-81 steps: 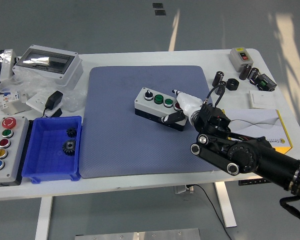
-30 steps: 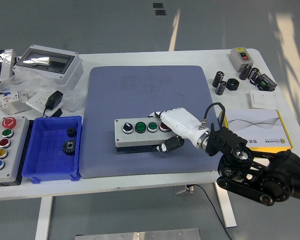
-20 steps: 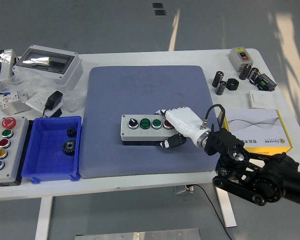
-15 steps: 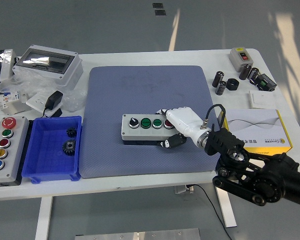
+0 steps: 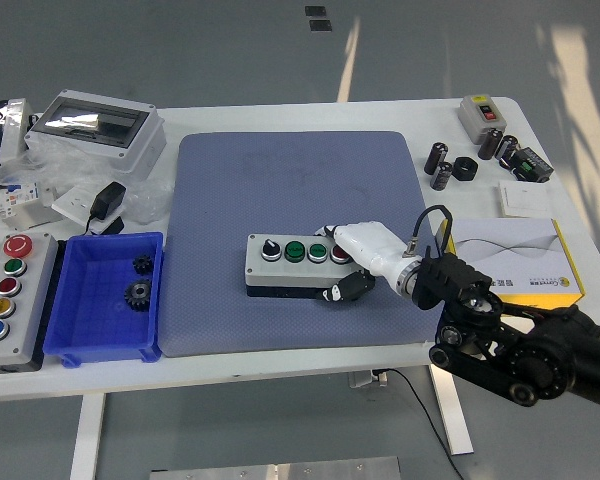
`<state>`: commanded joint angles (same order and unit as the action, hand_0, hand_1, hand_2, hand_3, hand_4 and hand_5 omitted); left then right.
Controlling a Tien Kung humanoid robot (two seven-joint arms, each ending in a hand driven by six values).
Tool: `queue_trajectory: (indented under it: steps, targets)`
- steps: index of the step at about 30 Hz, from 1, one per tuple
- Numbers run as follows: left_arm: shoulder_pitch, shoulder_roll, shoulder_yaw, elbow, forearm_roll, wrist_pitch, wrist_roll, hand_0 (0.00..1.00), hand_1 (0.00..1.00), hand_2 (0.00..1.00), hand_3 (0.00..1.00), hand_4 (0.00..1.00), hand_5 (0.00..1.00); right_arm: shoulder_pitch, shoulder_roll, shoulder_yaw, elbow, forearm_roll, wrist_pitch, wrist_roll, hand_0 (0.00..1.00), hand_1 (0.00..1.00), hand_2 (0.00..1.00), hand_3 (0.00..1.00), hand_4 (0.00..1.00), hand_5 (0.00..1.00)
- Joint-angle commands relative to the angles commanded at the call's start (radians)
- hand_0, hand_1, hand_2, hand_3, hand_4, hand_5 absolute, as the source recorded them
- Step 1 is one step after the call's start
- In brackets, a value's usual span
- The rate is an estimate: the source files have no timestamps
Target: Pick up the button,place it on the desk,press the button,press the button
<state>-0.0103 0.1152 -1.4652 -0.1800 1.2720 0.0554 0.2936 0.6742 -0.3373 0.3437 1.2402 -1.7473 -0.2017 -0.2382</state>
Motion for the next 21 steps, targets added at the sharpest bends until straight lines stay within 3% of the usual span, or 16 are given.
queue_trajectory:
  steps: [4,5,10,11,21]
  targets:
    - [0.0,0.001,-0.002,0.0,0.004,0.0,0.0,0.63,0.597,0.554,0.606,0.609,0.215,-0.002,-0.004,0.009,0.009,0.033,0.011,0.005,0.715,0.743,0.747,0.724,0.495,0.002]
    - [-0.001,0.001,-0.003,0.0,0.005,0.0,0.0,0.629,0.597,0.553,0.605,0.607,0.214,-0.002,-0.005,0.01,0.01,0.038,0.013,0.005,0.883,0.893,0.906,0.955,0.629,0.002]
    - [-0.001,0.001,-0.002,0.0,0.005,-0.001,0.001,0.629,0.597,0.553,0.605,0.607,0.214,-0.003,-0.006,0.013,0.013,0.053,0.011,0.007,0.883,0.893,0.906,0.955,0.629,0.002]
    - [-0.001,0.001,-0.002,0.0,0.006,-0.001,0.001,0.629,0.596,0.553,0.605,0.607,0.212,-0.003,-0.007,0.014,0.014,0.053,0.009,0.007,0.998,0.998,0.998,0.998,0.723,0.045]
    - [0.003,0.001,-0.003,0.0,0.005,0.0,0.002,0.629,0.593,0.552,0.603,0.603,0.208,-0.006,-0.02,0.02,0.036,0.122,0.025,0.018,0.998,0.998,0.998,0.998,0.755,0.067]
